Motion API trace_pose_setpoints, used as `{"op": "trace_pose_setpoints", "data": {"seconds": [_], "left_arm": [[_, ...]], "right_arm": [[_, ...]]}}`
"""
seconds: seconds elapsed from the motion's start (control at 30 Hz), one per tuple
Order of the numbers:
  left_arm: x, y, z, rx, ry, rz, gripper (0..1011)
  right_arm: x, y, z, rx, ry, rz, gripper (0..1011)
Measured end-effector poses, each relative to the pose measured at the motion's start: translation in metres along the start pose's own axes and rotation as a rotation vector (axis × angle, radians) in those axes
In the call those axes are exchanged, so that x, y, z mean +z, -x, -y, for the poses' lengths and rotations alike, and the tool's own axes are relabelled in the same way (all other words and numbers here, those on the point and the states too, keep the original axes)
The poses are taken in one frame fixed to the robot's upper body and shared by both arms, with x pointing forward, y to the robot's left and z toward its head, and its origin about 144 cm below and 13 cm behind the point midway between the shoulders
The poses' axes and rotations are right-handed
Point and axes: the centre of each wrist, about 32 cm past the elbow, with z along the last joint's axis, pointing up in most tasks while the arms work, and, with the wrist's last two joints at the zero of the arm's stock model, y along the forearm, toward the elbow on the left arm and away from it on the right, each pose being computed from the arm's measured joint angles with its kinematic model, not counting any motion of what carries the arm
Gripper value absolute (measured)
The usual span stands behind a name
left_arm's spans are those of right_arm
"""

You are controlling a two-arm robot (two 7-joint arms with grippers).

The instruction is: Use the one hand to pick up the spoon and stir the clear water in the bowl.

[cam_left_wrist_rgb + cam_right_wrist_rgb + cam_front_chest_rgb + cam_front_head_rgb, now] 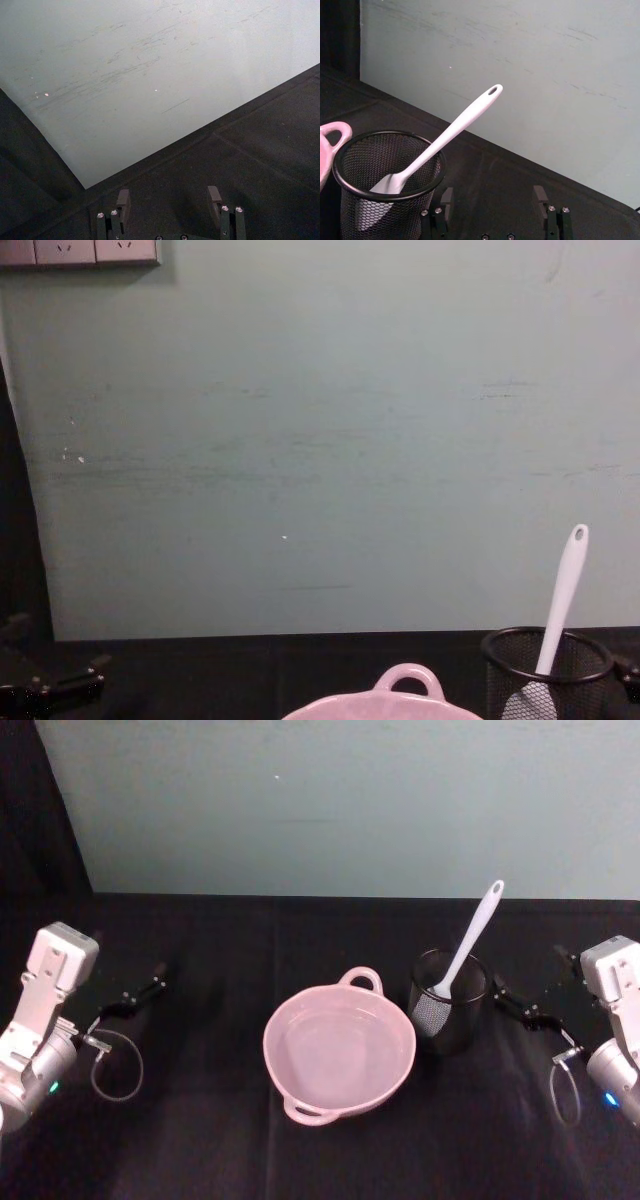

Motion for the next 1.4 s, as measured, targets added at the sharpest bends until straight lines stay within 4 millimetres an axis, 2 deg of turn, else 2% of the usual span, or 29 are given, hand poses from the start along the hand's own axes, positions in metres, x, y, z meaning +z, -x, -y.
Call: {"op": "trace_pose_setpoints", "data": {"seconds": [1.4], "left_arm": [[0.0000, 0.0000, 0.0000, 0.000, 0.000, 0.000, 1005]], "right_arm": [[0.0000, 0.0000, 0.0000, 0.000, 0.000, 0.000, 1003]]}}
